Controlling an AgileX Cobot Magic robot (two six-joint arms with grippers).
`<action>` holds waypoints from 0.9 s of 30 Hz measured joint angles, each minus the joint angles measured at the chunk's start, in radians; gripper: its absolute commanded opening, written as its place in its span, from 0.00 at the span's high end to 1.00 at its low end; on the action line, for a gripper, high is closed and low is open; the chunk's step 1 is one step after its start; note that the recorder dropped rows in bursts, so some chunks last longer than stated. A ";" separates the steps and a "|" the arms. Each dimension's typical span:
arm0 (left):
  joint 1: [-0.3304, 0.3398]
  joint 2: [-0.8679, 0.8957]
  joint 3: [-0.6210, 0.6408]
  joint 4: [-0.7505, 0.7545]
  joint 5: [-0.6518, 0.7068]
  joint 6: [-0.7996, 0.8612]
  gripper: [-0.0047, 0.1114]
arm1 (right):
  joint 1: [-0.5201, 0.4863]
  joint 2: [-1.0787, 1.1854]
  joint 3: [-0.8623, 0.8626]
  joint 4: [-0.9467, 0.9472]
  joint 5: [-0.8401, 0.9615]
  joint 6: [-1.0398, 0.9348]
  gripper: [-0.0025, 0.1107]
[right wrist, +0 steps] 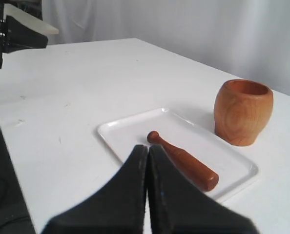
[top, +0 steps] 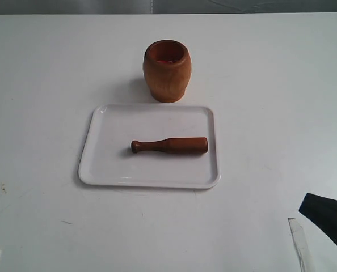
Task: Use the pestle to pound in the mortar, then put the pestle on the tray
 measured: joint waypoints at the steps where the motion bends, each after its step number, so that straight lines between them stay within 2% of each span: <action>1: 0.000 0.000 0.000 0.000 0.000 0.000 0.96 | 0.000 0.000 0.002 -0.016 0.005 0.016 0.98; 12: 0.000 0.000 0.000 0.000 0.000 0.000 0.96 | 0.000 0.000 0.004 -0.122 0.060 0.040 0.98; 14: 0.000 0.000 0.000 0.000 0.000 0.000 0.96 | -0.027 0.000 0.004 -0.132 0.060 0.040 0.98; 18: 0.000 0.000 0.000 0.000 0.000 0.000 0.96 | -0.206 0.000 0.004 -0.145 0.060 0.040 0.98; 24: 0.000 0.000 0.000 0.000 0.000 0.000 0.96 | -0.669 0.000 0.004 -0.117 0.060 0.047 0.98; 27: 0.000 0.000 0.000 0.000 0.000 0.000 0.96 | -0.845 0.000 0.004 -0.043 0.060 0.052 0.98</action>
